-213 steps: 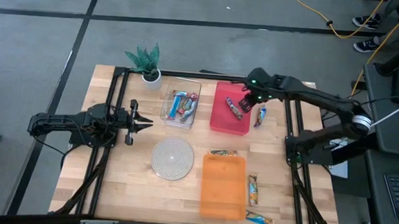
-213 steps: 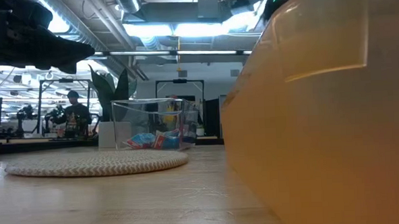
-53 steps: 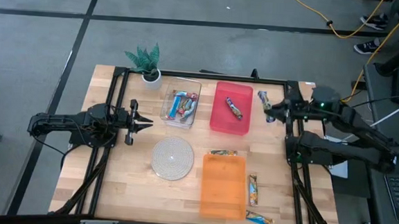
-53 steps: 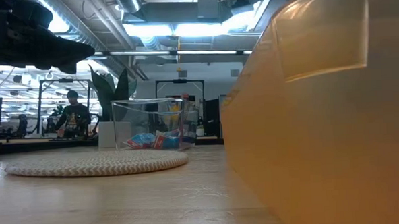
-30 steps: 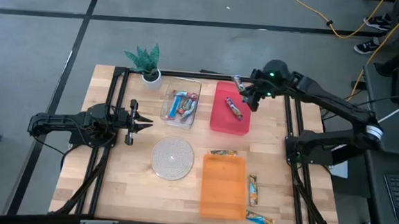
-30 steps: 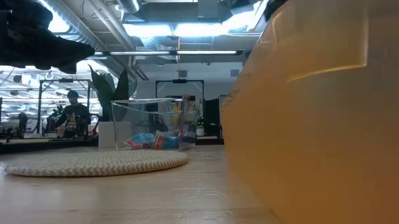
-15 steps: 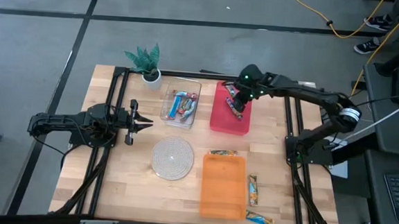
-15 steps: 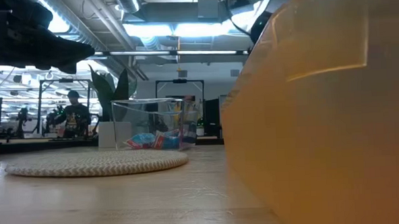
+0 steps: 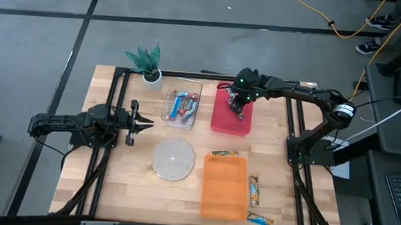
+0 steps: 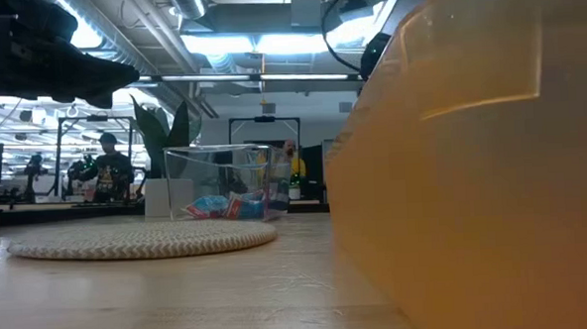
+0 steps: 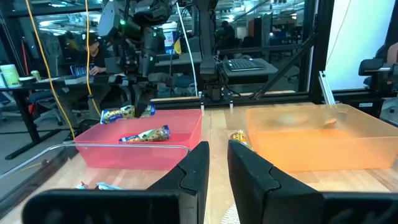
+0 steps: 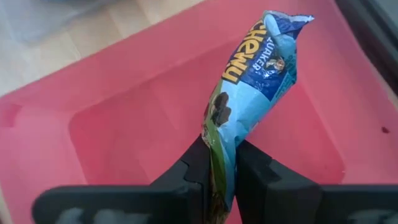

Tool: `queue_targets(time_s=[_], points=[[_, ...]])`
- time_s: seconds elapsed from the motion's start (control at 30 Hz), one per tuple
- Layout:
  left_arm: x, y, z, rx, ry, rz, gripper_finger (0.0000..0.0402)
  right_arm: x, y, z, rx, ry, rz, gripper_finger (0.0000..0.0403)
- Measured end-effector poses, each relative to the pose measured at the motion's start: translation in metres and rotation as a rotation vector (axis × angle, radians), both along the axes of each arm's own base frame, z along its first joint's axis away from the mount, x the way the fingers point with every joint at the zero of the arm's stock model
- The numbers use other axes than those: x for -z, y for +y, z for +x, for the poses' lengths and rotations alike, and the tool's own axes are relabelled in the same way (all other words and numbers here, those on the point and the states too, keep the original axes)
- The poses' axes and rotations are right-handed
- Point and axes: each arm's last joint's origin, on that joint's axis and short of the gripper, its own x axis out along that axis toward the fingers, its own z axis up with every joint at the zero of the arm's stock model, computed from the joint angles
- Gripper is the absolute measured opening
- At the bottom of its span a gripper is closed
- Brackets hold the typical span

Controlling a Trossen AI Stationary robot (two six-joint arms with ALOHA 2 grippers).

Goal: Pick and place Granola Bars by type
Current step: Put the blue granola bar into the red bin

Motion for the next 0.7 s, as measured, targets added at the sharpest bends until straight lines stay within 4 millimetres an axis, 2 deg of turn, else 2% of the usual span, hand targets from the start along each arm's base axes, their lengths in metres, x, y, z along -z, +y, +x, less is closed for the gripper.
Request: queue_targets(time_s=[0.37,0.7], points=[[0.000,0.000,0.000,0.000,0.000,0.000,0.0055,0.017,-0.003,0.006,0.021,0.040,0.039,0.0054],[0.000,0.000,0.000,0.000,0.000,0.000,0.0055,0.019,0.000,0.005,0.130,0.033,0.133,0.0078]])
